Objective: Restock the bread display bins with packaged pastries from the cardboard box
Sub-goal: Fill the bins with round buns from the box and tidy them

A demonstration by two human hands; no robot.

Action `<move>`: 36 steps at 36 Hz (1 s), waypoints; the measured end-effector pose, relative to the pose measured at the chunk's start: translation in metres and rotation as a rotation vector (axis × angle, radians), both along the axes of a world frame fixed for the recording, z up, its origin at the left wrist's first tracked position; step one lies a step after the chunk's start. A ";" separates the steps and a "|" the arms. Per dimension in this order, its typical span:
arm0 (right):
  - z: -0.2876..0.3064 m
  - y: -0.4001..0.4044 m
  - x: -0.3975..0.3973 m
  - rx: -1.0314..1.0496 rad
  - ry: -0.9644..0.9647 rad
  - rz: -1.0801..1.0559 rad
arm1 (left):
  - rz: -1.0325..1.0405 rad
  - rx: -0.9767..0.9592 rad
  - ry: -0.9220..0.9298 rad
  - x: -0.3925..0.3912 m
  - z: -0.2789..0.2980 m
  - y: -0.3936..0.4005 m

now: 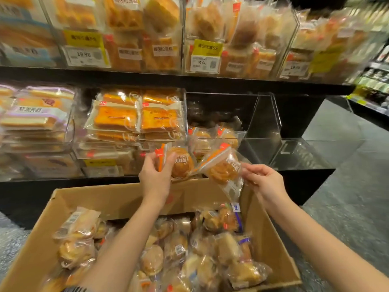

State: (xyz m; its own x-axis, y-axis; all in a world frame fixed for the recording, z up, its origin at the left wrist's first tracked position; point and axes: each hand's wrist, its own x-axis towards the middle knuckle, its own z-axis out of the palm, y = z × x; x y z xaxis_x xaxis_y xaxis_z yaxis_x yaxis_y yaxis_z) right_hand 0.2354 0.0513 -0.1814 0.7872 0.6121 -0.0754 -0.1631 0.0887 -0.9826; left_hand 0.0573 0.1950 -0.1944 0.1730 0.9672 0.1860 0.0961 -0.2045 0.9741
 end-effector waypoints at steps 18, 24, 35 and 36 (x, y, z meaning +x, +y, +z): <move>0.020 -0.005 0.043 -0.240 -0.039 0.096 | -0.218 -0.085 -0.036 0.071 0.010 -0.028; 0.068 0.007 0.081 -0.444 -0.007 0.603 | -0.318 0.047 -0.034 0.089 0.027 -0.009; 0.112 0.076 0.151 -0.482 -0.768 0.001 | -0.263 0.055 0.048 0.150 0.059 0.068; 0.106 0.085 0.156 -0.561 -0.902 0.003 | -0.275 0.054 0.071 0.154 0.057 0.072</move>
State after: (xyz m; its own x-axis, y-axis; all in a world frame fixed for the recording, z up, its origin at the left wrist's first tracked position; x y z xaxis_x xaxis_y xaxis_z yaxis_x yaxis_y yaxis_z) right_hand 0.3910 0.1360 -0.0753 0.6916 0.6725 0.2634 0.6466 -0.4141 -0.6406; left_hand 0.2118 0.2673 -0.1370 0.4418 0.8711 0.2143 0.0978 -0.2842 0.9538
